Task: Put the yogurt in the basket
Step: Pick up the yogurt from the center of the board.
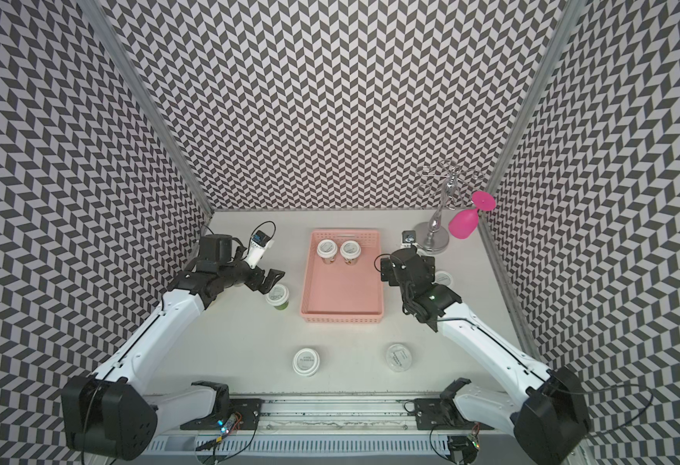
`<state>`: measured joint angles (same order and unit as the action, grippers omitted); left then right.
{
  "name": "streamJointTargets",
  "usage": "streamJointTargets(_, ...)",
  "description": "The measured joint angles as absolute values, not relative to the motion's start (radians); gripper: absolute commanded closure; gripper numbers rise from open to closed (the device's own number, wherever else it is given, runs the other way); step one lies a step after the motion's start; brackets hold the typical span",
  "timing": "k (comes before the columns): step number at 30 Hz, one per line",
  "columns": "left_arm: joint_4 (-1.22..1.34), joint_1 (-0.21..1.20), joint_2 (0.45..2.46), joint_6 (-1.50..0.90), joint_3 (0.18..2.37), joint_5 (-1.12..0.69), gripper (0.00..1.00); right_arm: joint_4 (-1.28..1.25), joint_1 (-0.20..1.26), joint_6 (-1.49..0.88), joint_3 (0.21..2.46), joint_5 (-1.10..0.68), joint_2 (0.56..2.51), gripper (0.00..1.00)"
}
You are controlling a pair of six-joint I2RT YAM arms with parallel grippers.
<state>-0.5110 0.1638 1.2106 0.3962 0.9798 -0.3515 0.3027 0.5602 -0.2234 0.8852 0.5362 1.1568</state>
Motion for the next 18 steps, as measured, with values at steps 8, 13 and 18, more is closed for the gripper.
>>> streamJointTargets(8, -0.564, 0.186, 1.219, 0.4, 0.924, -0.299, 0.0, 0.287, 0.56, -0.208, 0.885, 0.581, 1.145, 0.01)
streamJointTargets(13, -0.567, 0.186, 1.219, 0.388, 0.888, -0.267, 0.0, 0.283, 0.559, -0.205, 0.884, 0.588, 1.14, 0.0)
streamJointTargets(18, -0.566, 0.186, 1.254, 0.358, 0.879, -0.248, 0.0, 0.283, 0.559, -0.205, 0.884, 0.595, 1.136, 0.0)
